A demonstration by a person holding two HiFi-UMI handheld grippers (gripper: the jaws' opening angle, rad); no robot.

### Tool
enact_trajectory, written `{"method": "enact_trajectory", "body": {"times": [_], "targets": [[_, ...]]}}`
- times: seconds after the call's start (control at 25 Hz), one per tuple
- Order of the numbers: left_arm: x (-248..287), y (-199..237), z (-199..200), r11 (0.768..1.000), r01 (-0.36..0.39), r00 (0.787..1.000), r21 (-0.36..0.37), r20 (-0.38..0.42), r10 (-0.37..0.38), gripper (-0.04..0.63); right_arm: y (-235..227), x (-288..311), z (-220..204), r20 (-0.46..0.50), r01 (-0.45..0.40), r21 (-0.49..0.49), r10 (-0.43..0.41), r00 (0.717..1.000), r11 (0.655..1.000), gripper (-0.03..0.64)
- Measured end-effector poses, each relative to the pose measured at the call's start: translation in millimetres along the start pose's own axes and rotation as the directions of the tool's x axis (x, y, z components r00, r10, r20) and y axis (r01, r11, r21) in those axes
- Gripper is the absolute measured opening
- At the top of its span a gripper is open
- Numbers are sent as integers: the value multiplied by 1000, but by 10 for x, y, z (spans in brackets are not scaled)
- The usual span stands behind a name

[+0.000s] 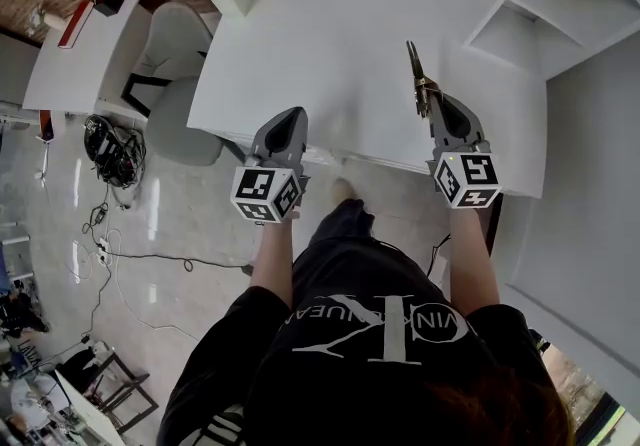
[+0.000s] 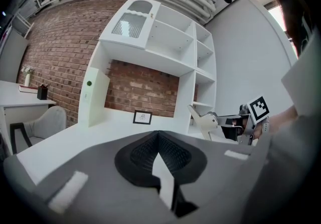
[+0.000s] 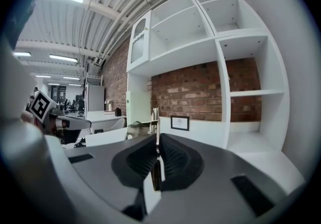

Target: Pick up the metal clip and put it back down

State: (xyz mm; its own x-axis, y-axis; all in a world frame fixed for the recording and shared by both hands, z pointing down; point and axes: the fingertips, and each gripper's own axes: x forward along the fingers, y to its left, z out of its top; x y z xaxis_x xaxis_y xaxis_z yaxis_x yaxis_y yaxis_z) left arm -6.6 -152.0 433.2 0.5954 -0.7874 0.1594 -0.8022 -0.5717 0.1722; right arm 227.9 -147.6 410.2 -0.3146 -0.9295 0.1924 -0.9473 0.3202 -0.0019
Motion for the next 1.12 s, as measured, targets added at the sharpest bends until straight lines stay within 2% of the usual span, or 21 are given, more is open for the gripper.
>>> {"method": "enact_trajectory", "body": {"times": [0.48, 0.72, 0.88, 1.12], "targets": [[321, 284, -215, 999, -14, 999, -37, -51, 13, 5, 50, 574, -338, -135, -80, -81, 69, 988, 993, 15], [477, 402, -304, 999, -17, 997, -51, -71, 13, 5, 69, 853, -525, -230, -116, -197, 70, 971, 974, 15], [541, 461, -324, 998, -20, 997, -59, -80, 16, 5, 86, 998, -636, -306, -153, -311, 53, 950, 938, 15], [633, 556, -355, 997, -21, 996, -68, -87, 15, 5, 113, 1232, -827, -421, -226, -516, -15, 907, 826, 15]]}}
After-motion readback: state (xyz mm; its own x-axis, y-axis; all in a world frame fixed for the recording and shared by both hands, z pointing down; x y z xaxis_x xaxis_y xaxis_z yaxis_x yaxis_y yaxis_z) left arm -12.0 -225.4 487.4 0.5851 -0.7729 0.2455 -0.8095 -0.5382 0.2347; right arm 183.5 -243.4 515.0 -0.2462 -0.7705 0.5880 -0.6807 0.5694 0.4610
